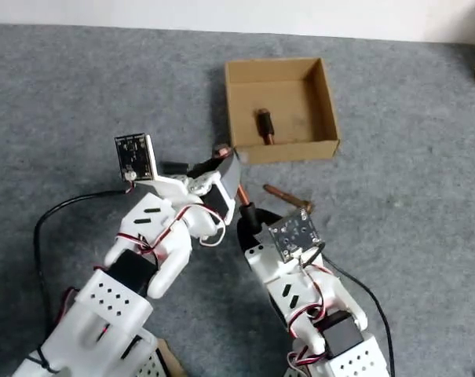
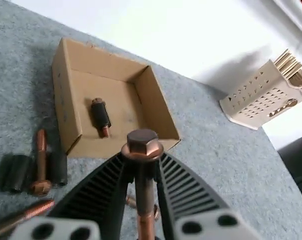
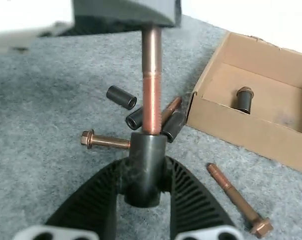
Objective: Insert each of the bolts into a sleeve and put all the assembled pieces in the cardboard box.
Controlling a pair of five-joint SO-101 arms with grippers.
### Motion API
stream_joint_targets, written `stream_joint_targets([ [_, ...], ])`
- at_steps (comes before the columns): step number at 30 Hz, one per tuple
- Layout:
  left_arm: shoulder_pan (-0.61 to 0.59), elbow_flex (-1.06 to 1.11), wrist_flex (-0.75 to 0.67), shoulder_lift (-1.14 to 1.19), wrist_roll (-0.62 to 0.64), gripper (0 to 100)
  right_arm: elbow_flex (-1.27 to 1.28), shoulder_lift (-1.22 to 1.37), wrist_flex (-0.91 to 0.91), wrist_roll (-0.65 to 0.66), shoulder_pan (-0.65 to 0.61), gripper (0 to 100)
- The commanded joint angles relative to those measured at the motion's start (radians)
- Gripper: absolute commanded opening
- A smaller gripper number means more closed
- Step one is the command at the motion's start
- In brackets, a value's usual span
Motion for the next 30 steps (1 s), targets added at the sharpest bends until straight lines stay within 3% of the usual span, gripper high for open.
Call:
stream_joint_targets([
  [1, 0.013, -0.005, -0.021, -0.038, 0.018, 0, -0.007, -0.016, -0.001, -0.006, -0.005, 0.5],
  [17, 0.073, 0.036, 0.021, -0.038, 0.021, 1, -0.013, -0.016, 0.002, -0.006, -0.001, 0.5],
  [25, 0.081, 0.039, 0.077, -0.038, 0.015, 1, -0.081, -0.018, -0.007, -0.011, 0.12, 0.5],
  [30, 0.081, 0.041, 0.101, -0.038, 0.015, 1, -0.074, -0.018, -0.165, -0.012, 0.136, 0.5],
])
